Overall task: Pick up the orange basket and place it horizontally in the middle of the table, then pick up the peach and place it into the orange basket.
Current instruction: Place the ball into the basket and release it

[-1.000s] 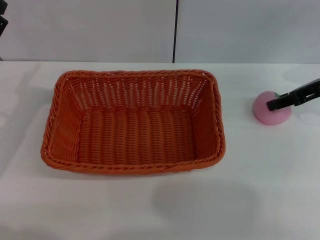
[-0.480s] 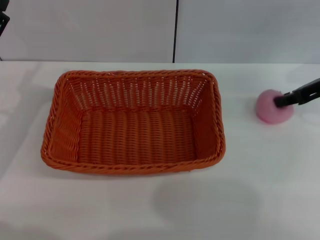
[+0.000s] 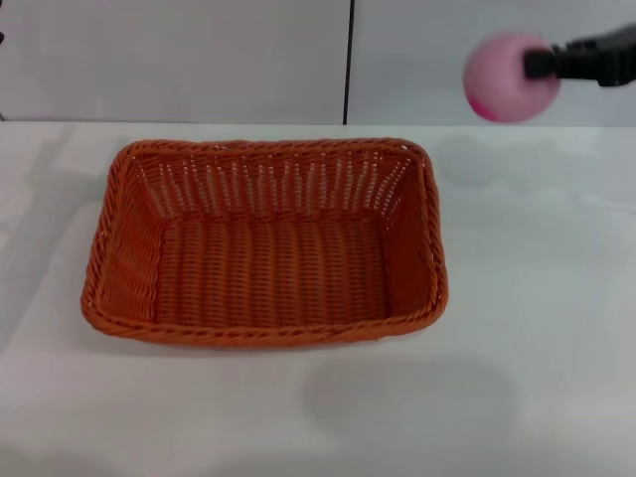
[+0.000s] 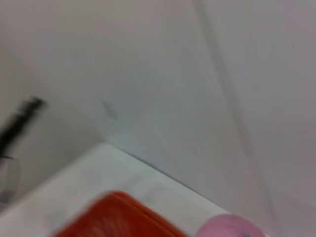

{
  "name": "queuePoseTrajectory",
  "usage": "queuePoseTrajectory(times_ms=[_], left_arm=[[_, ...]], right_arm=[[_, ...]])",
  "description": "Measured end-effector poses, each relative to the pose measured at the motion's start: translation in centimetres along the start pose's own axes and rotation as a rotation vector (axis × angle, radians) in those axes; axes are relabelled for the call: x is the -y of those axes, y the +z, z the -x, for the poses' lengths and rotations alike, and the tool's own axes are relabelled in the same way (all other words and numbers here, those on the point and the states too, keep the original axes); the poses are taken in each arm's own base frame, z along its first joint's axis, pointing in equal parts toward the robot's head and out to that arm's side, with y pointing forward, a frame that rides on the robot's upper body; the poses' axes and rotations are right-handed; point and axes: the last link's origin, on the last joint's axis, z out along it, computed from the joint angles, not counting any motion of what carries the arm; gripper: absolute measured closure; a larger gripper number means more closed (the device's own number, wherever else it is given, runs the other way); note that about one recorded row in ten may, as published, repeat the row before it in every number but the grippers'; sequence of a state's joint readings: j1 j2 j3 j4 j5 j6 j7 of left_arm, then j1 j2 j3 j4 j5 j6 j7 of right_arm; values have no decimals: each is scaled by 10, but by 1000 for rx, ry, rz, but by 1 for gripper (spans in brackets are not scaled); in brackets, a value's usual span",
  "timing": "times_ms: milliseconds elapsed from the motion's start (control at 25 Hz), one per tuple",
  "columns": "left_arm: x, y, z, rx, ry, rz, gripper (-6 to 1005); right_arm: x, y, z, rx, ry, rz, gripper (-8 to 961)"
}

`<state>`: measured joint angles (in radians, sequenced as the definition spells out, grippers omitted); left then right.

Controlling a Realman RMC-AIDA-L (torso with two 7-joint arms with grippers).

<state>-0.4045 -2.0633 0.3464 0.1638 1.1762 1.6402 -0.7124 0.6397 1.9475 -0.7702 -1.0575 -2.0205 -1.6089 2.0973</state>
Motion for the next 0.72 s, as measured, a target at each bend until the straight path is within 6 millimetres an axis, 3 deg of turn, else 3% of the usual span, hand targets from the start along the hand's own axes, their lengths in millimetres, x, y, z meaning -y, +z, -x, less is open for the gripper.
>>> queuePoseTrajectory(times_ms=[80,120,240,520,640,720], left_arm=[[-1,0,1,0,-4,0,175],[-1,0,1,0,-4,0,175],[-1,1,1,0,-7,2,175],[-2,2,3,3,-14,0,174],[-3,1,3,5,-18,-2,174],[-3,1,4,6,-19,-3,175]], right_arm=[[-17,13,13,23,-46,80,821],[-17,13,13,23,-46,80,828],[-30,39,17,4,-89,148,851],[-40,102,1,-93,-91,226,886],[-40,108,-2,-109,-92,228,887],[-41,112,-4,-117,-96,230,822]])
